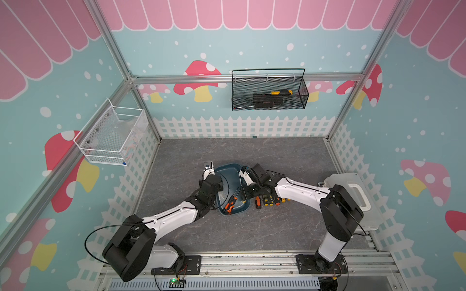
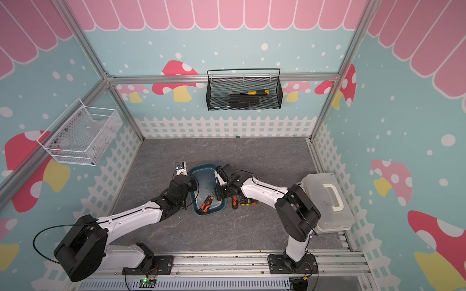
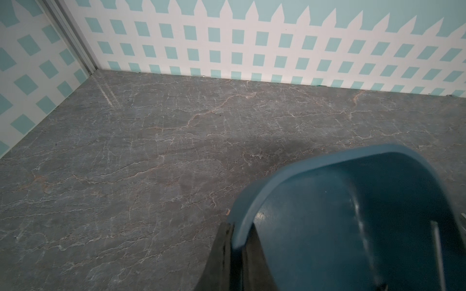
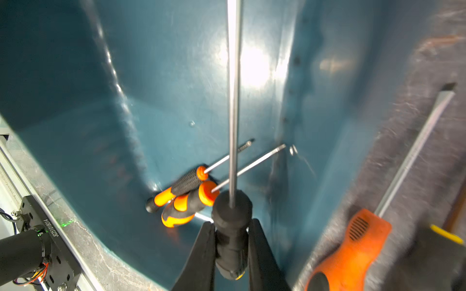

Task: Take out the screwdriver from the storage box
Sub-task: Place the screwdriver at the center of the board.

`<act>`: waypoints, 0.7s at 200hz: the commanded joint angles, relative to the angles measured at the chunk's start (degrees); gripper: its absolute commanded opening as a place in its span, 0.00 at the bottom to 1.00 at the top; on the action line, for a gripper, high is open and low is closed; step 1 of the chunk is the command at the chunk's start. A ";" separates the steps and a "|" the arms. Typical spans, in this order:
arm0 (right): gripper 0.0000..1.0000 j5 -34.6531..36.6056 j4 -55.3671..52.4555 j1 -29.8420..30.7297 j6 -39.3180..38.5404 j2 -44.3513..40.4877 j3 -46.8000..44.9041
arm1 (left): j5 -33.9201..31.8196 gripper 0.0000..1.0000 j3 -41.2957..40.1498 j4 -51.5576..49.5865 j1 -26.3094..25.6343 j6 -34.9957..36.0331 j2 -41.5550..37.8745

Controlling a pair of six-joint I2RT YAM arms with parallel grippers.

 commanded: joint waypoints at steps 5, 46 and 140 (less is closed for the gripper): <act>0.00 0.44 1.03 0.02 -0.58 -3.60 -1.44 | -0.78 0.00 -0.13 -1.83 -0.05 1.41 0.37; 0.00 -2.46 -0.03 -1.39 -1.86 -9.08 -2.29 | -0.84 0.00 0.41 -2.27 0.01 1.79 0.41; 0.00 -2.73 -20.09 -16.47 -14.33 -21.44 -1.35 | -0.31 0.00 1.21 -2.14 0.10 1.98 1.49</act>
